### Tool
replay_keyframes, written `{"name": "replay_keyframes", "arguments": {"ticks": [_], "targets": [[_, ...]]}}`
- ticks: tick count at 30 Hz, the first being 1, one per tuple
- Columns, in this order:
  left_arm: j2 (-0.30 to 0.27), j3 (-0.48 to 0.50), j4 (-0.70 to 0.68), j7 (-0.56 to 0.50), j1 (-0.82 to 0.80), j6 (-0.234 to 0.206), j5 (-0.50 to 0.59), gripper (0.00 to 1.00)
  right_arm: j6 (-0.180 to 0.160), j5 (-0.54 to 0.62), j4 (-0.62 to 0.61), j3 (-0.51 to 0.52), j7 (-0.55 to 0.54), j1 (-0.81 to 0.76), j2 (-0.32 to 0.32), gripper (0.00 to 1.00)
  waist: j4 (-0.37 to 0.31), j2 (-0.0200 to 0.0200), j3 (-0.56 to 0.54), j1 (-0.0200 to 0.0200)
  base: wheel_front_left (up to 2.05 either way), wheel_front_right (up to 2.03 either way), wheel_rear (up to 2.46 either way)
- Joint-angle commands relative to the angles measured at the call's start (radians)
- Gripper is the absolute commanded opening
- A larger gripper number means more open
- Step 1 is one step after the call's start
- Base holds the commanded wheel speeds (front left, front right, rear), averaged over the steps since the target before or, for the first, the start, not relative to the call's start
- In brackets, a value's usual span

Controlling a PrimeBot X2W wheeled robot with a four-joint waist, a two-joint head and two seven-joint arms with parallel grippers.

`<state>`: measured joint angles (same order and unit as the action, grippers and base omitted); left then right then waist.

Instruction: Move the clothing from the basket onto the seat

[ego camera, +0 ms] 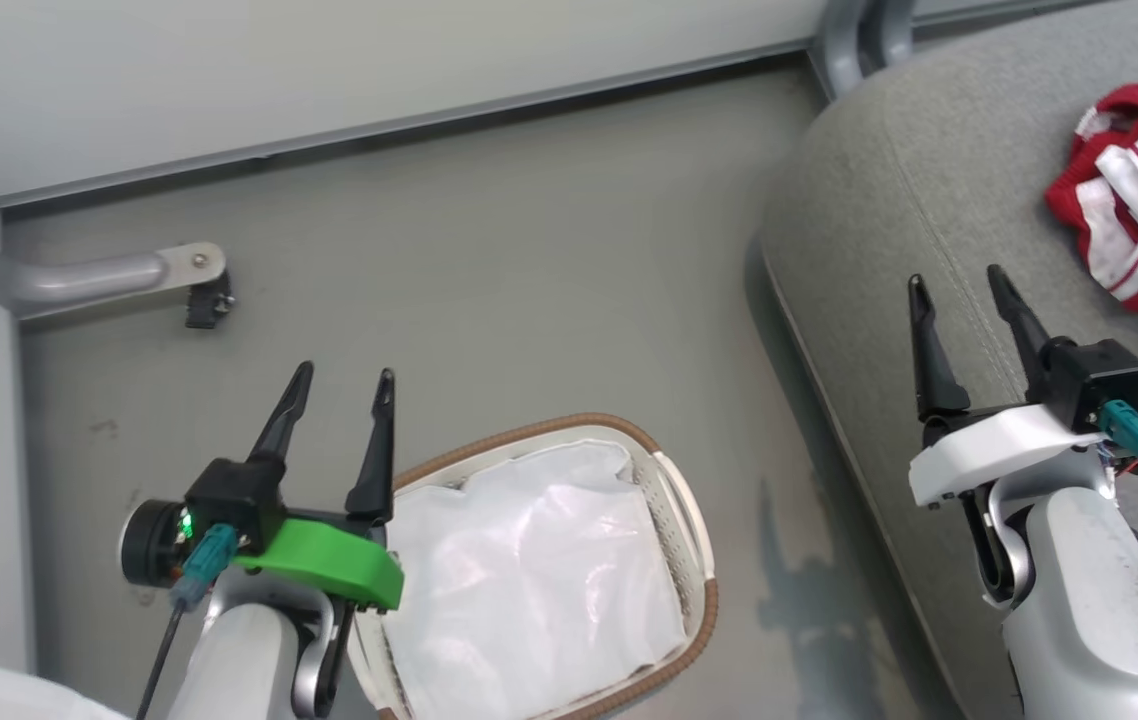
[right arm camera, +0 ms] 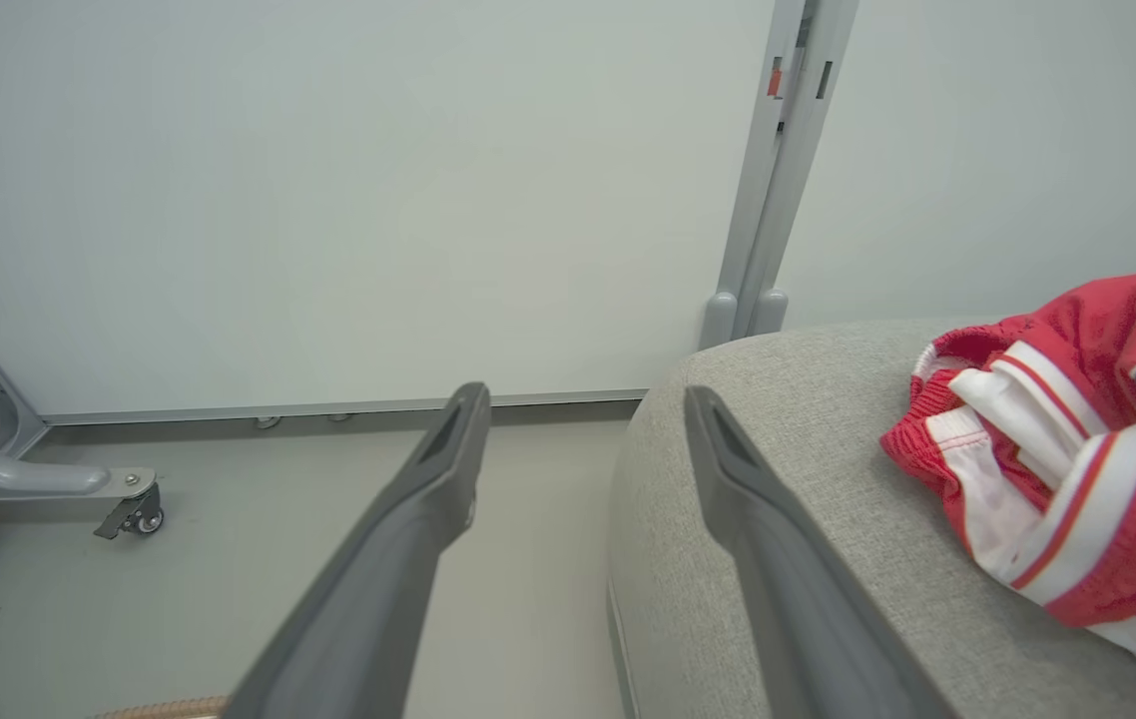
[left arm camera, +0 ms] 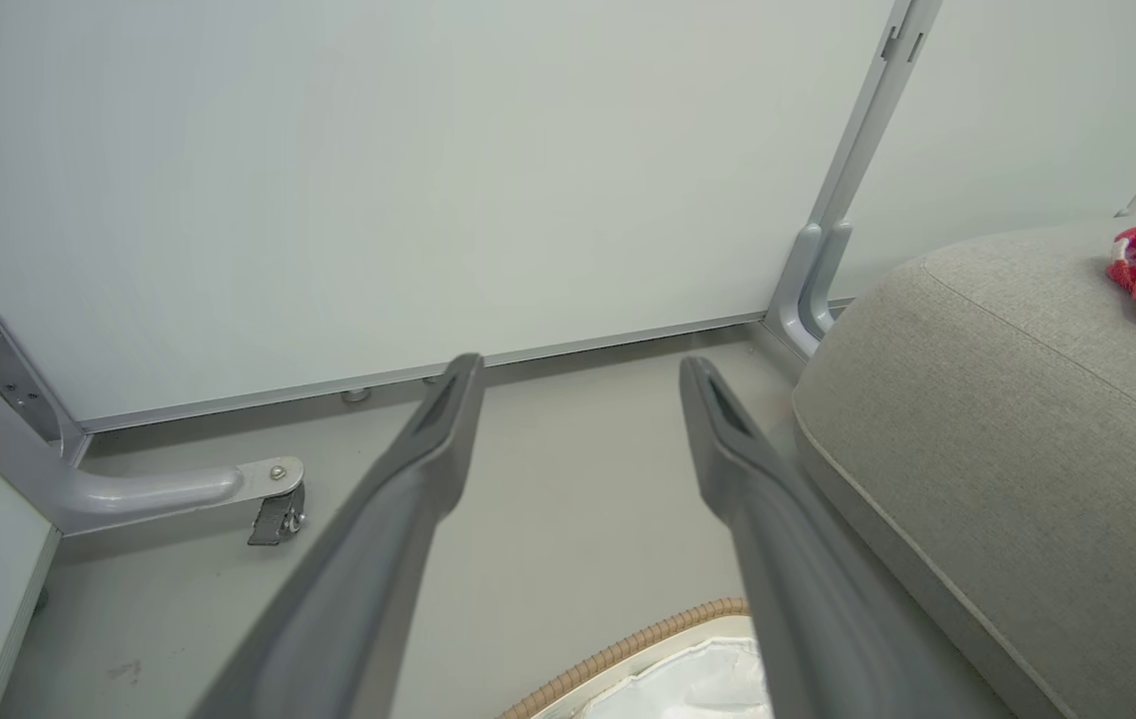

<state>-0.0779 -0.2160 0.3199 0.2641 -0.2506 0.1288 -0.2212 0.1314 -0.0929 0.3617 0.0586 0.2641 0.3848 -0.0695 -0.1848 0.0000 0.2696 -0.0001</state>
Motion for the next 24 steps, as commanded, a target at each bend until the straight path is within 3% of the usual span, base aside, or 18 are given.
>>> {"name": "replay_keyframes", "arguments": {"ticks": [1, 12, 24], "targets": [[0.006, 0.025, 0.007, 0.001, 0.027, 0.003, 0.014, 1.00, -0.001, -0.009, -0.003, -0.007, 0.000, -0.018, 0.001, 1.00, 0.067, 0.0000, -0.061, 0.0001, 0.00, 0.00, 0.00], [0.025, 0.167, 0.064, 0.001, 0.105, -0.004, 0.048, 1.00, -0.001, -0.025, 0.015, -0.062, 0.000, -0.086, 0.015, 1.00, 0.130, 0.0000, -0.145, 0.0001, 0.00, 0.00, 0.00], [0.026, 0.197, 0.063, 0.001, 0.222, -0.013, 0.028, 1.00, -0.001, -0.032, 0.033, -0.074, 0.000, -0.189, 0.016, 1.00, 0.144, 0.0000, -0.231, 0.0001, 0.00, 0.00, 0.00]]}}
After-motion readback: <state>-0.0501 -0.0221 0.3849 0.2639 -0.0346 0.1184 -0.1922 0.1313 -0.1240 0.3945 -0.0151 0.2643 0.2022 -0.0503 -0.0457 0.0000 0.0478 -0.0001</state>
